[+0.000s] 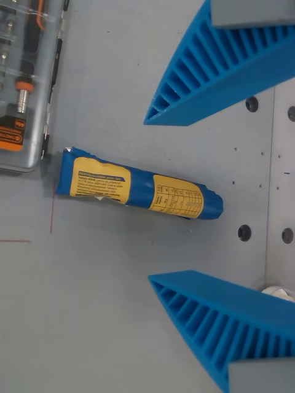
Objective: Pick up the blue bag
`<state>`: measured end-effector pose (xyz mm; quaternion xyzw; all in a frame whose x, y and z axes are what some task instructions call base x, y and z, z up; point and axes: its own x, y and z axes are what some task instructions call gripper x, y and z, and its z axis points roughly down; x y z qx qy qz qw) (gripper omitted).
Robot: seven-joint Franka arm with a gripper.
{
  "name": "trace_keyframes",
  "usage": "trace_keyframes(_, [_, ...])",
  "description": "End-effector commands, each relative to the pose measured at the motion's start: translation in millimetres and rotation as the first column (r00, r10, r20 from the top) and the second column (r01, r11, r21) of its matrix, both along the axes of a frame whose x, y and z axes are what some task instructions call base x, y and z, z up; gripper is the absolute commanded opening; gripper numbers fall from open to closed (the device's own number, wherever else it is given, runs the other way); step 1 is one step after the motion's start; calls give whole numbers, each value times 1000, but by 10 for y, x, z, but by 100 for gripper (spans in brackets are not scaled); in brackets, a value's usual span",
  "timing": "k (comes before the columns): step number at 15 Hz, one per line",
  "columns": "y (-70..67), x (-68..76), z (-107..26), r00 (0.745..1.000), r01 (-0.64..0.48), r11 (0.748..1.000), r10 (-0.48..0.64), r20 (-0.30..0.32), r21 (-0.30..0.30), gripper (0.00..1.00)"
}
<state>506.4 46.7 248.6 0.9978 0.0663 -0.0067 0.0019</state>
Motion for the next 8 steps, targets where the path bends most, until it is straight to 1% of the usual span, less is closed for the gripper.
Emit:
trace_keyframes(1, [0, 3, 13, 1000, 0, 1000, 0, 3, 0, 100])
trace_keyframes(8, [1, 4, -7, 1000, -6, 1000, 6, 4, 1, 100])
